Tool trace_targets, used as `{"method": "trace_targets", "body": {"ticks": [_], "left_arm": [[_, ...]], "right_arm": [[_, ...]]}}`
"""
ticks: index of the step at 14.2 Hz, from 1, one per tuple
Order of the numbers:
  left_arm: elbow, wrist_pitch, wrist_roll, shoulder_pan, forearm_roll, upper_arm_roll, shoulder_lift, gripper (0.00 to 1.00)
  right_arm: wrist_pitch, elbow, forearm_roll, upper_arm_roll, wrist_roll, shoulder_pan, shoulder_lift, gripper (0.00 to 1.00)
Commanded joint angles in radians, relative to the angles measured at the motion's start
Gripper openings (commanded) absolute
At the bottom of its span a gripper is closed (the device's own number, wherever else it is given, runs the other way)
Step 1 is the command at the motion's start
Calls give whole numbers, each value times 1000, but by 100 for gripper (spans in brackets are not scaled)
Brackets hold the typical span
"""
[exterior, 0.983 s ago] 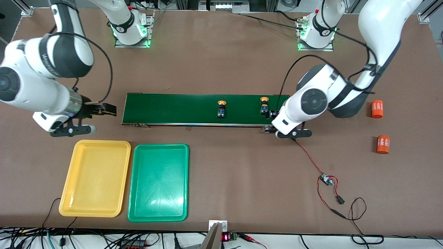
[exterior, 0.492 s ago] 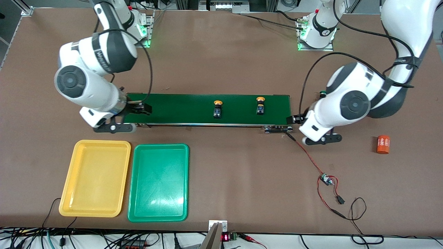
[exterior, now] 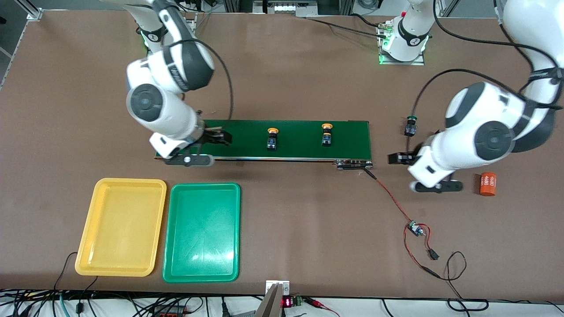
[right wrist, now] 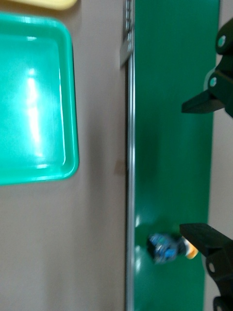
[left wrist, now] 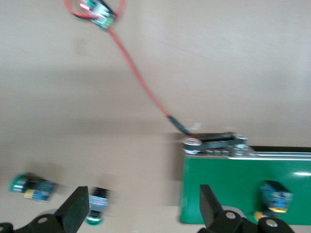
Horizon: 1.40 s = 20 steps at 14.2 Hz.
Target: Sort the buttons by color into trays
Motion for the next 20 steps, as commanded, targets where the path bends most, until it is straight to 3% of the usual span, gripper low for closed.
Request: {"method": "trace_targets", "body": {"ticks": [1,6,12,14,15,17,20], "left_arm": [[-13,-16,251,-9,-120,179,-105,100],[-45,-19,517,2,-247,411,-152,100],[-117,-18,737,24,-246,580,-201,100],[-162,-19,747,63,-246,589,-217,100],[-177,-18,790,111,-246,599,-215,100],[-173,-13,888,149,-235,609,-206,100],[-176,63,948,196,-232,612,-174,100]], "right_arm": [[98,11,11,-13,120,73,61,100],[194,11,3,-14,227,151,144,100],[196,7,-12,-16,231,171,190,100],[196,7,-16,-17,231,177,202,91],[196,3,-16,-17,231,177,205,70],[193,2,-17,-17,231,176,205,40],[191,6,-14,-22,230,170,199,12]]}}
